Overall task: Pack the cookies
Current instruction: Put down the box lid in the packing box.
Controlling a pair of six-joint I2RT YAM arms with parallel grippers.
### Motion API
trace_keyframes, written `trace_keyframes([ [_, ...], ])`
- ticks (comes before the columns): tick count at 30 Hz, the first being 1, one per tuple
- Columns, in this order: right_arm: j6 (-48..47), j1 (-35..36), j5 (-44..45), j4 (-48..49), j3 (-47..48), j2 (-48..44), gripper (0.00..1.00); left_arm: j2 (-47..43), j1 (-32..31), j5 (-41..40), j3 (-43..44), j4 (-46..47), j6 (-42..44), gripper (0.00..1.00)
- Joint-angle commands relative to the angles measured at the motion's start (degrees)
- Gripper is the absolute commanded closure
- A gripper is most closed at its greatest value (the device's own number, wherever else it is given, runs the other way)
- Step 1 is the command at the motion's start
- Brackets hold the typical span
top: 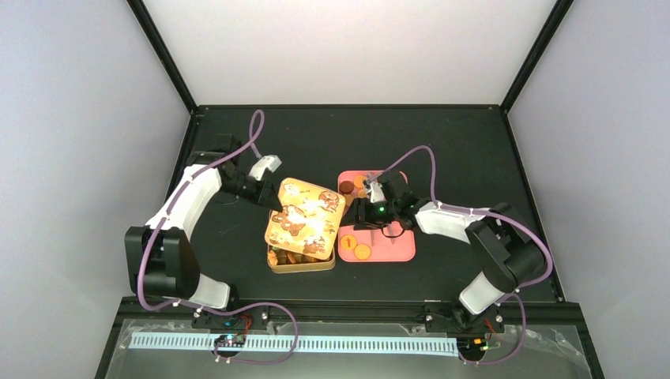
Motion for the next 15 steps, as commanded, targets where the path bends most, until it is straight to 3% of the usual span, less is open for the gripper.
trace_keyframes([
  [1, -0.1, 1.6, -1.0, 2.5, 1.6, -2.6, 0.34, -0.6, -1.2, 4.6, 1.8, -1.5, -1.1, 0.81],
  [11, 1.5, 3.2, -2.3, 4.6, 3.3, -0.9, 0.34, -5.9, -1.3, 0.3, -0.9, -3.6, 1.8, 0.77],
  [15, 3.2, 3.5, -3.1, 6.2, 4.2, -0.7, 0.34, -5.3, -1.3, -2.0, -2.0, -3.0, 3.6, 0.65],
])
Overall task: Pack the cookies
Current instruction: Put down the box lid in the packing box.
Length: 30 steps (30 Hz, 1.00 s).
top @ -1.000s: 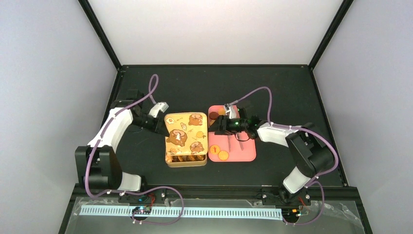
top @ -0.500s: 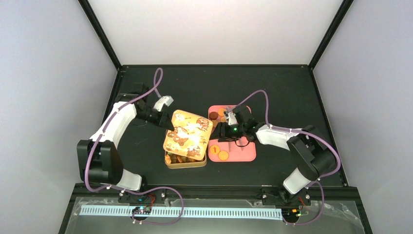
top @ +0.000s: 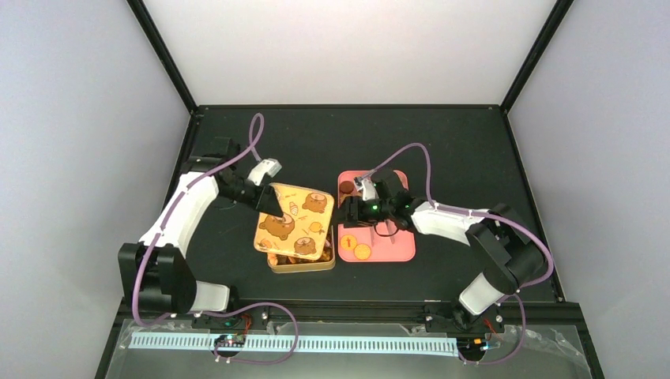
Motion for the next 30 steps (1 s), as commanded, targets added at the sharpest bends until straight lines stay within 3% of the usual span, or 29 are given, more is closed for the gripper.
trace_keyframes([
  [1, 2.1, 0.9, -2.2, 4.8, 3.1, -0.3, 0.34, 0.3, -0.6, -2.5, -1.8, -0.1, 2.6, 0.61],
  [6, 2.3, 1.0, -1.4, 3.7, 3.8, -0.4, 0.34, 2.5, -0.6, -6.0, -3.9, 1.8, 3.3, 0.45],
  [19, 0.3, 2.3, 5.3, -1.4, 4.4, -2.0, 0.34, 3.3, -0.8, -15.5, -5.3, 6.5, 6.0, 0.33],
  [20, 0.0, 2.4, 5.7, -1.8, 4.8, -2.1, 0.34, 2.7, -0.8, -16.3, -5.3, 6.7, 6.4, 0.29],
  [23, -0.3, 3.1, 6.1, -2.2, 5.6, -1.8, 0.34, 1.3, -0.8, -17.1, -5.5, 6.3, 8.0, 0.03],
  [30, -1.7, 5.1, 8.0, -4.8, 8.7, 0.9, 0.34, -0.4, -0.8, -18.7, -6.7, 6.3, 9.9, 0.01],
])
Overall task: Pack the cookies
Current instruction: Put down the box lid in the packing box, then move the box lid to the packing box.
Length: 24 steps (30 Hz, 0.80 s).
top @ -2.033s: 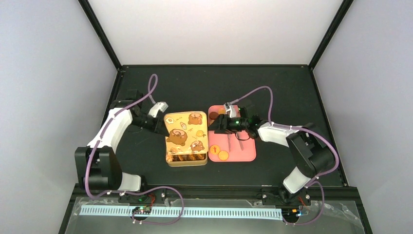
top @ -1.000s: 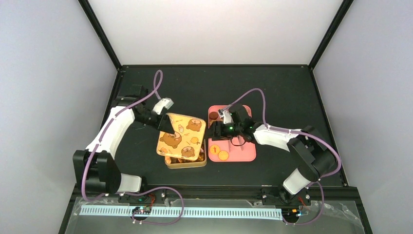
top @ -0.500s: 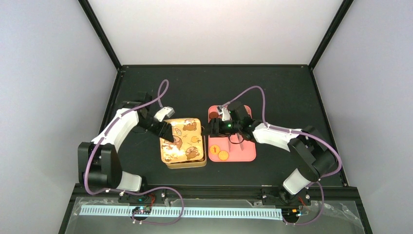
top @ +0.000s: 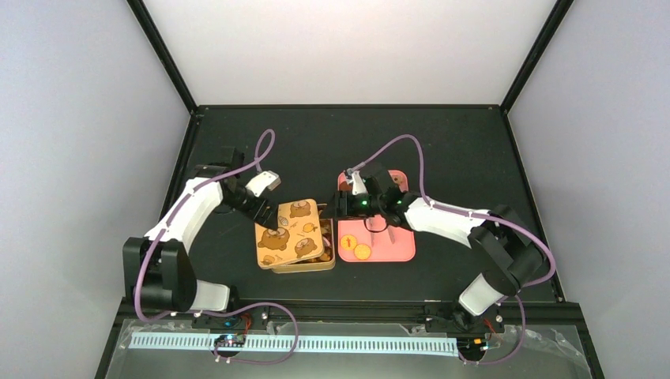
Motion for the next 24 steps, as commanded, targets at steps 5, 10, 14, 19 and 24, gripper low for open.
trace_keyframes([
  [5, -3.0, 2.3, 4.6, -4.4, 4.2, 1.8, 0.34, -2.6, -0.3, -1.3, 0.3, -0.6, 4.1, 0.02],
  [10, -4.9, 4.0, 6.3, -7.1, 6.7, 2.5, 0.35, -2.1, -0.4, 1.5, -1.8, 0.5, 4.9, 0.03],
  [14, -5.6, 4.7, 6.3, -7.9, 8.4, 3.8, 0.38, -1.8, -0.4, 2.4, -1.6, 0.0, 5.7, 0.04],
  [19, -5.4, 4.7, 5.1, -7.8, 9.5, 6.7, 0.41, -2.0, -0.4, 2.7, -2.5, 0.1, 7.1, 0.04],
  [24, -5.3, 4.7, 3.4, -7.4, 11.2, 10.1, 0.43, -1.0, -0.4, 3.5, -2.8, 0.3, 7.5, 0.05],
])
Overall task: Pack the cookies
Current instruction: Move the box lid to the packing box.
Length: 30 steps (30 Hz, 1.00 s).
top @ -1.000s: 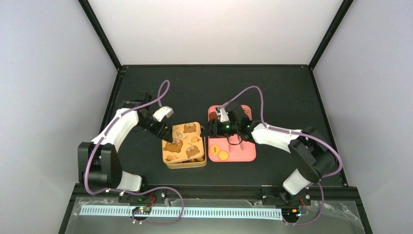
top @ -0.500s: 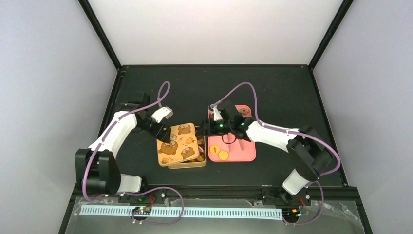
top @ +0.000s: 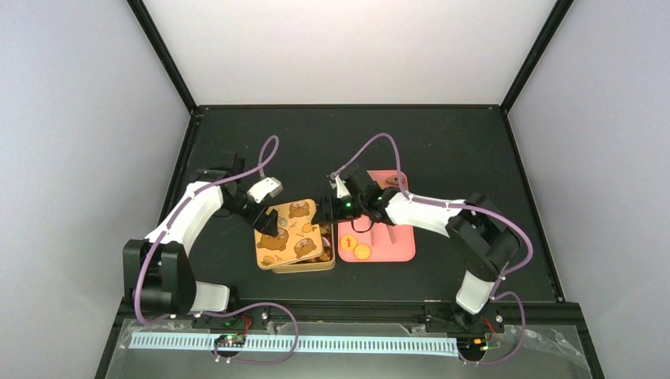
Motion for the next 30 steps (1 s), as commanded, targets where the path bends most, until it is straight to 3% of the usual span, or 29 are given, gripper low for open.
trace_keyframes([
  [1, -0.6, 0.3, -1.4, -0.8, 2.4, 2.9, 0.43, 0.8, -0.4, 1.8, -0.3, 0.4, 1.8, 0.05],
  [16, 1.3, 0.4, -4.5, 2.6, 2.2, 4.7, 0.75, 1.8, -1.4, 5.7, -0.5, 1.0, 3.9, 0.08],
  [25, 1.5, 0.4, -4.1, 2.0, 2.0, 4.1, 0.9, 1.2, -3.5, 6.8, 0.5, 1.6, 3.4, 0.08],
  [27, 1.5, 0.4, -3.9, 1.8, 1.9, 4.0, 0.9, 1.2, -3.8, 7.0, 0.5, 1.4, 3.6, 0.08],
  [30, 1.5, 0.4, -3.5, 0.8, 2.4, 4.4, 0.74, 1.1, -3.9, 6.4, 0.9, 0.5, 4.1, 0.08],
])
